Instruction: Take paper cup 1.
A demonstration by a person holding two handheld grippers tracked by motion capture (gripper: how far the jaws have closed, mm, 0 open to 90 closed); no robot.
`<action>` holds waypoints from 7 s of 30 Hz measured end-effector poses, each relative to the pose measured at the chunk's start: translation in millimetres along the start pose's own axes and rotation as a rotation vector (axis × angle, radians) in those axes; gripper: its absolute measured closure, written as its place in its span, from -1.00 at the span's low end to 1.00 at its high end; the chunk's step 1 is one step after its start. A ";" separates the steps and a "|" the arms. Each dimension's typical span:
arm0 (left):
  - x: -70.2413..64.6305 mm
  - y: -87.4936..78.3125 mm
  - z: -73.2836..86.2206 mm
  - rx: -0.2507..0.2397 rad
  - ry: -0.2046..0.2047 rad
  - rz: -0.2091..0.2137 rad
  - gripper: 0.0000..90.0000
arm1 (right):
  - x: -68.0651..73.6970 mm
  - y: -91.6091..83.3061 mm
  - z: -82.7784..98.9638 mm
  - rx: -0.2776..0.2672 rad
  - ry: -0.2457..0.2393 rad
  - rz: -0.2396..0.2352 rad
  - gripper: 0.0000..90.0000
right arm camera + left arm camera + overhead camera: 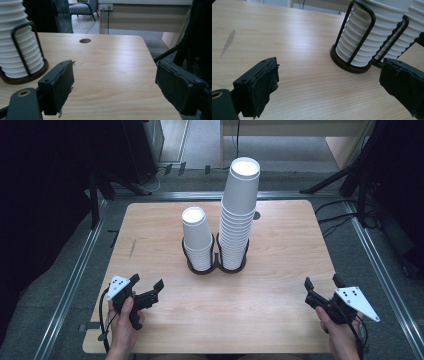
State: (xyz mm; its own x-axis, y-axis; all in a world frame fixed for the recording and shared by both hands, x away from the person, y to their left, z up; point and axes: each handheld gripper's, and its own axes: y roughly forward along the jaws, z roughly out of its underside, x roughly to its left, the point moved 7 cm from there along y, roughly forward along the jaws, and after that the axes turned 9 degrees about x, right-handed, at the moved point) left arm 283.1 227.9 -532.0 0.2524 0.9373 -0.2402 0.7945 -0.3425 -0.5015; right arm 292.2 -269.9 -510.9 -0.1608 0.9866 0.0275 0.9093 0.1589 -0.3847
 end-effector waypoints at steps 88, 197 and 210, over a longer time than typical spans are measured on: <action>-203.5 111.1 -109.0 -0.167 0.282 0.026 -0.95 | 179.2 50.6 -212.7 -0.094 -0.111 -0.326 -0.85; -211.7 108.4 -115.8 -0.201 0.308 0.010 -0.91 | 114.6 -15.4 -256.9 -0.332 0.041 -0.302 -0.70; -202.6 72.4 -92.7 -0.194 0.321 0.085 -0.95 | 80.1 -1.8 -194.7 -0.254 0.059 -0.246 -0.71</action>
State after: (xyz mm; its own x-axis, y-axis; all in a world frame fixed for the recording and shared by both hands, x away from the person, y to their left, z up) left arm 340.7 19.2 -442.6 0.4579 0.8889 0.0141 0.8450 -0.4303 -0.3175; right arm 352.4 -183.9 -328.4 -0.3711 0.9169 0.1470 0.9137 0.3888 -0.1183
